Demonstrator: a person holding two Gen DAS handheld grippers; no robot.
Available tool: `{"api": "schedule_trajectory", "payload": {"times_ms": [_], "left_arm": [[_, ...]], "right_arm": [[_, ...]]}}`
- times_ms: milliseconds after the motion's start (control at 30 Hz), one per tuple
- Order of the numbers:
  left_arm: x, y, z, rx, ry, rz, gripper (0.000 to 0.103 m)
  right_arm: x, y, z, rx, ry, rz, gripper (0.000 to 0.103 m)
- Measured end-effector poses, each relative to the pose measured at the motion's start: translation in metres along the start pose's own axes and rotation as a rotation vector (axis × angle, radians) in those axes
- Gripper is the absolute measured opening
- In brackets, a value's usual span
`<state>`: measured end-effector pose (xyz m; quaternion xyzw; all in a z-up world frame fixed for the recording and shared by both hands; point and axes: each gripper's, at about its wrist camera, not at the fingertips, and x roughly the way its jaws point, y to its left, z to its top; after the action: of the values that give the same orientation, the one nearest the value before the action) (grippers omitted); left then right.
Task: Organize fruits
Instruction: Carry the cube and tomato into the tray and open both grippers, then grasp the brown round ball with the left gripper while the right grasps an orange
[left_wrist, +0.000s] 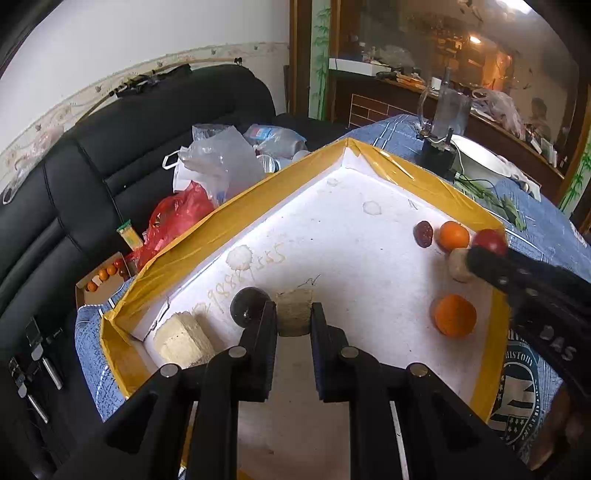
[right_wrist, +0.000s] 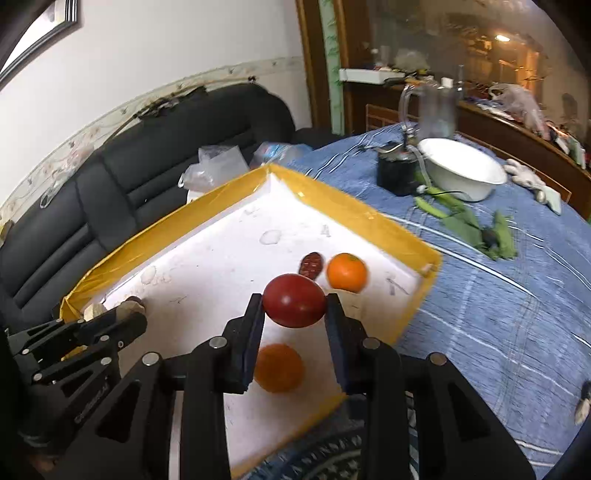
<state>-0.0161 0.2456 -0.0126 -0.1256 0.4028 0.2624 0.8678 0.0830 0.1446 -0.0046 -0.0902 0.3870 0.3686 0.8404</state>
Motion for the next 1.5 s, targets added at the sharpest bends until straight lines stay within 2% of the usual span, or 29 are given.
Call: {"api": "schedule_trajectory", "payload": {"times_ms": [167, 533, 567, 600, 633, 667, 700, 733, 867, 933, 1100, 1300, 1500], "left_arm": [[0.003, 0.008, 0.002, -0.016, 0.005, 0.012, 0.015], [0.007, 0.023, 0.01, -0.088, 0.005, 0.042, 0.017], [0.008, 0.026, 0.011, -0.102, 0.01, 0.046, 0.027], [0.008, 0.03, 0.012, -0.129, 0.02, 0.046, 0.043], [0.008, 0.035, 0.012, -0.153, 0.023, 0.037, 0.05], [0.005, 0.038, 0.012, -0.171, 0.005, 0.033, 0.06], [0.003, 0.04, 0.013, -0.184, -0.008, 0.051, 0.068], [-0.001, 0.042, 0.013, -0.196, -0.02, 0.076, 0.07], [-0.011, 0.05, 0.013, -0.235, -0.036, 0.084, 0.074], [-0.016, 0.053, 0.012, -0.254, -0.052, 0.089, 0.079], [-0.029, 0.055, 0.01, -0.288, -0.075, 0.064, 0.082], [-0.04, 0.031, 0.007, -0.26, -0.093, 0.013, 0.082], [-0.05, -0.026, -0.002, -0.141, -0.101, -0.08, 0.082]], "right_arm": [[0.017, 0.004, -0.002, -0.013, 0.029, 0.006, 0.036], [0.024, 0.003, -0.002, -0.037, 0.059, -0.014, 0.037], [0.022, 0.003, -0.001, -0.039, 0.056, -0.02, 0.042], [0.019, 0.002, -0.001, -0.042, 0.05, -0.022, 0.056], [0.016, 0.002, -0.001, -0.046, 0.043, -0.026, 0.064], [0.011, 0.002, -0.001, -0.051, 0.031, -0.031, 0.071], [0.006, 0.002, -0.001, -0.057, 0.018, -0.03, 0.071], [0.002, 0.002, -0.001, -0.064, 0.011, -0.031, 0.071], [-0.015, 0.0, -0.004, -0.079, -0.013, -0.056, 0.075], [-0.028, -0.005, -0.008, -0.069, -0.031, -0.07, 0.081], [-0.056, -0.027, -0.023, -0.018, -0.041, -0.117, 0.103], [-0.097, -0.07, -0.052, 0.073, -0.053, -0.184, 0.103], [-0.147, -0.126, -0.095, 0.156, -0.076, -0.302, 0.103]]}}
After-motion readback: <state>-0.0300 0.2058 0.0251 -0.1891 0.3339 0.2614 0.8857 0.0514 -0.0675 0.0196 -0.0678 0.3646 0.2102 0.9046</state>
